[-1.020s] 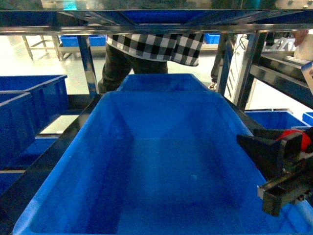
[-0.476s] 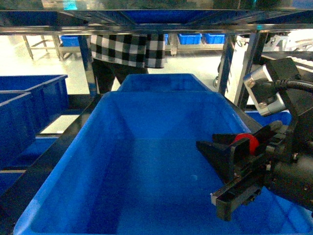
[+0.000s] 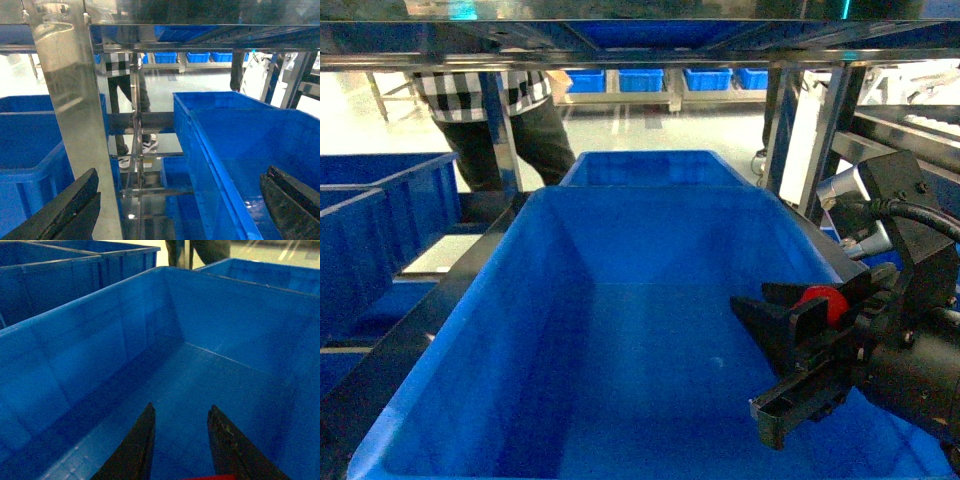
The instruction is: Pick red block from blue box to shelf
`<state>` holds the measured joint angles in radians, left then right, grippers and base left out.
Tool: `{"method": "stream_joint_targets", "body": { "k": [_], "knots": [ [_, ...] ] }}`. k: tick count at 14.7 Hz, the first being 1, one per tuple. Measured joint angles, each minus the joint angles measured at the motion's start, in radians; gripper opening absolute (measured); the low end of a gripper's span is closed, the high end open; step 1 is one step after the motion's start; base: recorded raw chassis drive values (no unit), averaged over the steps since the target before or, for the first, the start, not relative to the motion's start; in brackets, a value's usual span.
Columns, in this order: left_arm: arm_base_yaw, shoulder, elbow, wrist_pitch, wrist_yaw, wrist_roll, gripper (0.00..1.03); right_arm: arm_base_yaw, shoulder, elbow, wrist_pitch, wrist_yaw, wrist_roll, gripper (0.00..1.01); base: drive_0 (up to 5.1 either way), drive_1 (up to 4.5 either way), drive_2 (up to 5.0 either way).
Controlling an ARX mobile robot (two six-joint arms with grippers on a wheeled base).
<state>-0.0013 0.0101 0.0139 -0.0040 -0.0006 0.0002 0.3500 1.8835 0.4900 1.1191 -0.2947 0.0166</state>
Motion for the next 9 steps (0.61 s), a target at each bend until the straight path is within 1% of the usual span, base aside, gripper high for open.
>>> {"method": "stream_joint_targets", "body": {
  "k": [2,4,6,8,9],
  "knots": [
    [0.000,0.000,0.000,0.000,0.000,0.000,0.98,-0.022,0.037,0.025,0.029,0.002,-0.003,0.27,0.0,0.00,0.0],
    [0.000,0.000,0.000,0.000,0.000,0.000,0.98,-0.017,0.053,0.040,0.042,0.015,-0.002,0.27,0.0,0.00,0.0],
    [0.000,0.000,0.000,0.000,0.000,0.000,0.98,0.026,0.055,0.056,0.019,0.039,-0.002,0.27,0.0,0.00,0.0],
    [0.000,0.000,0.000,0.000,0.000,0.000,0.98,0.069,0.055,0.073,0.005,0.044,-0.002,0.27,0.0,0.00,0.0],
    [0.000,0.000,0.000,0.000,0.000,0.000,0.98,0.076,0.055,0.073,0.002,0.044,-0.002,0.27,0.0,0.00,0.0]
  ]
}}
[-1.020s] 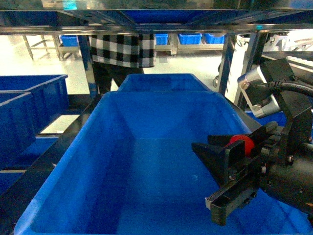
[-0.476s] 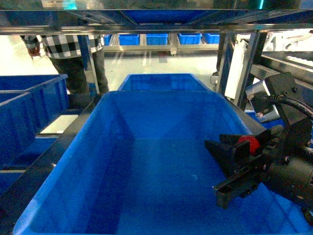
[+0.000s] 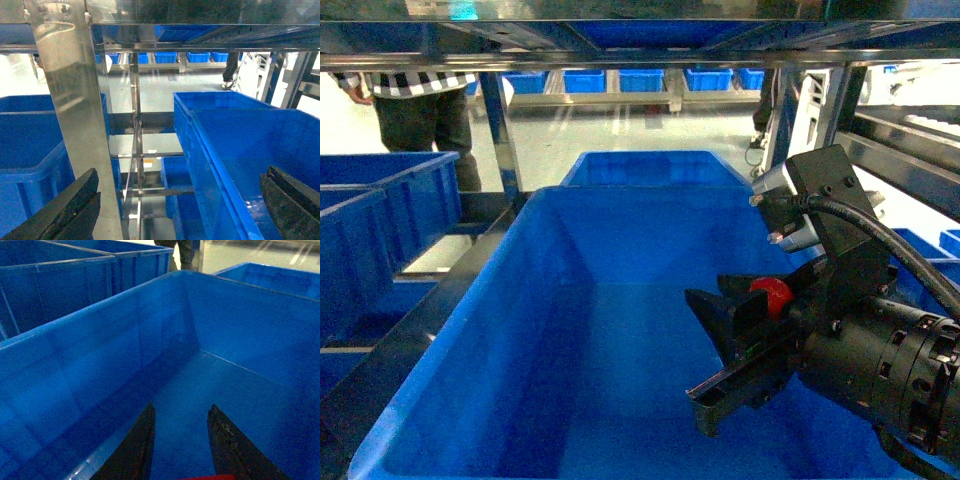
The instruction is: Pick red block from blue box to shelf
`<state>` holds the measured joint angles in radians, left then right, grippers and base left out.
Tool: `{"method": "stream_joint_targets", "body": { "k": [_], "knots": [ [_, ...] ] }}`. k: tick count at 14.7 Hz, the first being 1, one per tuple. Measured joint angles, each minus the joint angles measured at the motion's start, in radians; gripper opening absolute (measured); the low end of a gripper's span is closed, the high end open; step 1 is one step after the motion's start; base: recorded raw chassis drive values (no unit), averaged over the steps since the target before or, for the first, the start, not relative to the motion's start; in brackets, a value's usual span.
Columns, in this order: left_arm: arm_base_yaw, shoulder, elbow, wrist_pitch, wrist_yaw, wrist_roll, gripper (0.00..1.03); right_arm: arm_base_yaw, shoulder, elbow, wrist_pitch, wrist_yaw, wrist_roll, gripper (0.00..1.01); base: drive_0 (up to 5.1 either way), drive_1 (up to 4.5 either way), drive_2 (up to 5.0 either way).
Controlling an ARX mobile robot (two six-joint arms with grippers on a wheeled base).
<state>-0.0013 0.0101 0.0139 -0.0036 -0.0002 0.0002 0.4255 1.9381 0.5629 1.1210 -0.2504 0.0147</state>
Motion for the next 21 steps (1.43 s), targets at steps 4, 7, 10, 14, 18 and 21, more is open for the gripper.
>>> {"method": "stream_joint_targets", "body": {
  "k": [4,7,10,14,18,21],
  "knots": [
    [0.000,0.000,0.000,0.000,0.000,0.000,0.98,-0.023,0.006,-0.024,0.054,0.003,0.015,0.69,0.0,0.00,0.0],
    [0.000,0.000,0.000,0.000,0.000,0.000,0.98,-0.027,-0.030,-0.071,0.054,-0.008,0.042,1.00,0.0,0.00,0.0],
    [0.000,0.000,0.000,0.000,0.000,0.000,0.98,-0.043,-0.201,-0.179,-0.025,-0.009,0.045,0.98,0.0,0.00,0.0],
    [0.000,0.000,0.000,0.000,0.000,0.000,0.98,-0.271,-0.708,-0.363,-0.357,-0.128,0.081,0.98,0.0,0.00,0.0],
    [0.000,0.000,0.000,0.000,0.000,0.000,0.98,-0.394,-1.405,-0.514,-0.960,-0.024,0.128,0.98,0.0,0.00,0.0],
    [0.000,0.000,0.000,0.000,0.000,0.000,0.98,-0.253,-1.838,-0.496,-1.278,0.265,0.155,0.98,0.0,0.00,0.0]
  ]
}}
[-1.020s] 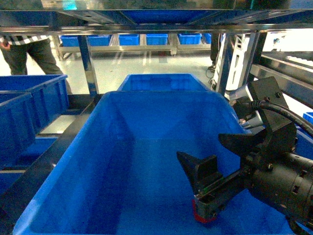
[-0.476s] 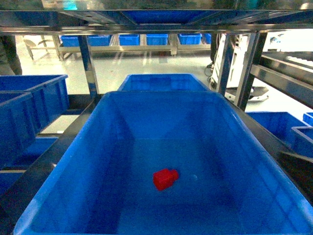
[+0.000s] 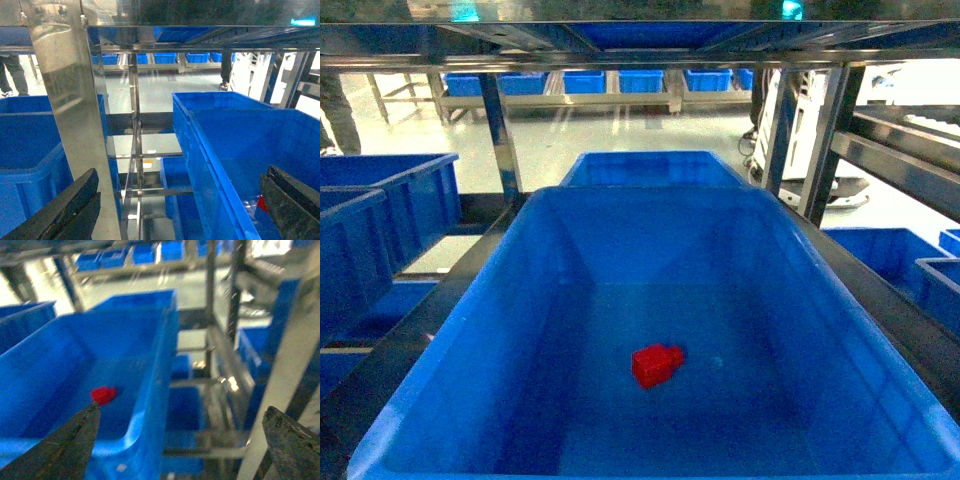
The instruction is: Pick red block from blue box to shelf
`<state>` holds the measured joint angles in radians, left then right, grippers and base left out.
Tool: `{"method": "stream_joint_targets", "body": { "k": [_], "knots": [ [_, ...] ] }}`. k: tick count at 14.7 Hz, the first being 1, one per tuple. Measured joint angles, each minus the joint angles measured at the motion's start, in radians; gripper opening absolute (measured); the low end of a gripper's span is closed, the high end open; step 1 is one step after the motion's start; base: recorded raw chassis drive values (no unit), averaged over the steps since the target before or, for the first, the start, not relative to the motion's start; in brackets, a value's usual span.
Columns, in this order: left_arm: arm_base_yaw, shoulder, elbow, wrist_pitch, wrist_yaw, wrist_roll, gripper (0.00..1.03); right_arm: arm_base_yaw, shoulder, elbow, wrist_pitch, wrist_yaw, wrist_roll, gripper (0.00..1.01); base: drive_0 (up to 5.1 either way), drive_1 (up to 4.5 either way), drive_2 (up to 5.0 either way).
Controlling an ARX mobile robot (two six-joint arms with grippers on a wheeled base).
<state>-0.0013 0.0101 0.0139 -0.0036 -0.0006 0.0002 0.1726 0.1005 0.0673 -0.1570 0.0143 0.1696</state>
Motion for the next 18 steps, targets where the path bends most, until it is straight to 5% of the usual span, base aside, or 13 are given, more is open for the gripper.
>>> {"method": "stream_joint_targets", "body": {
  "k": [1,2,3,7,16,18],
  "knots": [
    [0.000,0.000,0.000,0.000,-0.001,0.000,0.98,-0.018,-0.067,-0.051,0.136,0.103,-0.060,0.85,0.0,0.00,0.0],
    [0.000,0.000,0.000,0.000,0.000,0.000,0.98,-0.130,-0.097,-0.051,0.170,0.019,-0.108,0.72,0.0,0.00,0.0],
    [0.000,0.000,0.000,0.000,-0.003,0.000,0.98,-0.186,-0.095,-0.052,0.150,0.008,-0.132,0.59,0.0,0.00,0.0],
    [0.000,0.000,0.000,0.000,0.000,0.000,0.98,-0.173,-0.096,-0.052,0.153,-0.014,-0.160,0.03,0.0,0.00,0.0],
    [0.000,0.000,0.000,0.000,0.000,0.000,0.98,-0.173,-0.096,-0.052,0.153,-0.014,-0.164,0.02,0.0,0.00,0.0],
    [0.000,0.000,0.000,0.000,0.000,0.000,0.98,-0.173,-0.096,-0.052,0.153,-0.014,-0.164,0.11,0.0,0.00,0.0]
  ]
}}
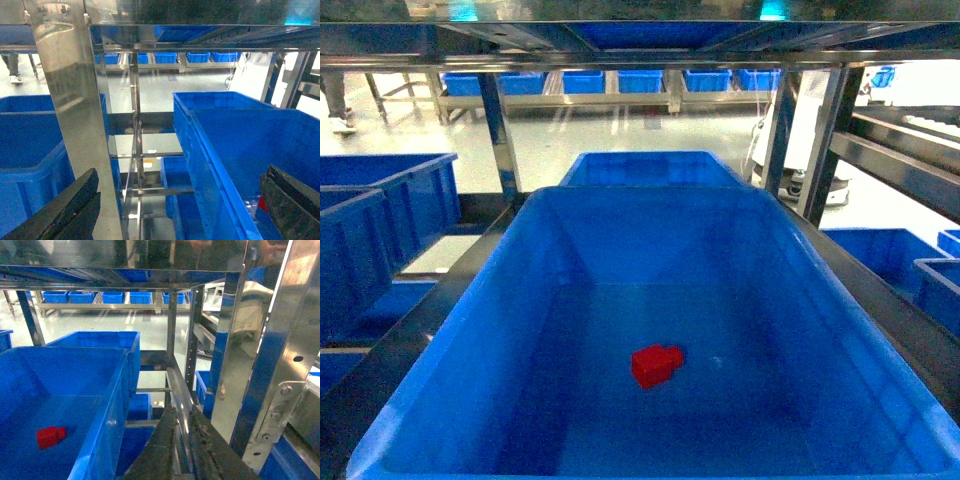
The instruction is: Pick red block from blue box to shelf
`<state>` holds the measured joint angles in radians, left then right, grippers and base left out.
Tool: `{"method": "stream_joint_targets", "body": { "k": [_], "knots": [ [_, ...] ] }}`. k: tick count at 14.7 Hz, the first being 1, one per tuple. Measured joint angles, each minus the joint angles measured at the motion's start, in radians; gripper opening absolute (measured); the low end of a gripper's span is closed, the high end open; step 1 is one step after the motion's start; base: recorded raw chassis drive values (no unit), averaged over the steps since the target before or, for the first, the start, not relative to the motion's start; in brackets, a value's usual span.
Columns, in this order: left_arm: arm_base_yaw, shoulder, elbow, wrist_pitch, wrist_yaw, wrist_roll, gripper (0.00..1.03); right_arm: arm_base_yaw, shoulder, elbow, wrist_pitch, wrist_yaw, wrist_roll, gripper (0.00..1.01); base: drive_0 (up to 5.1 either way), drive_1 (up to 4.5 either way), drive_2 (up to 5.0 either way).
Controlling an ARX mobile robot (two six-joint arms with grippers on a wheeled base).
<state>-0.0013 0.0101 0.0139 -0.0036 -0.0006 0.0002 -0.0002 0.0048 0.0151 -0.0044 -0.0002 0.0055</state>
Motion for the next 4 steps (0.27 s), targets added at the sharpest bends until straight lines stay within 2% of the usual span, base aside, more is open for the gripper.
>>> {"method": "stream_joint_targets", "body": {
  "k": [2,4],
  "knots": [
    [0.000,0.000,0.000,0.000,0.000,0.000,0.98,0.000,0.000,0.000,0.000,0.000,0.000,0.29,0.0,0.00,0.0],
    [0.000,0.000,0.000,0.000,0.000,0.000,0.98,0.000,0.000,0.000,0.000,0.000,0.000,0.42,0.0,0.00,0.0]
  ]
}}
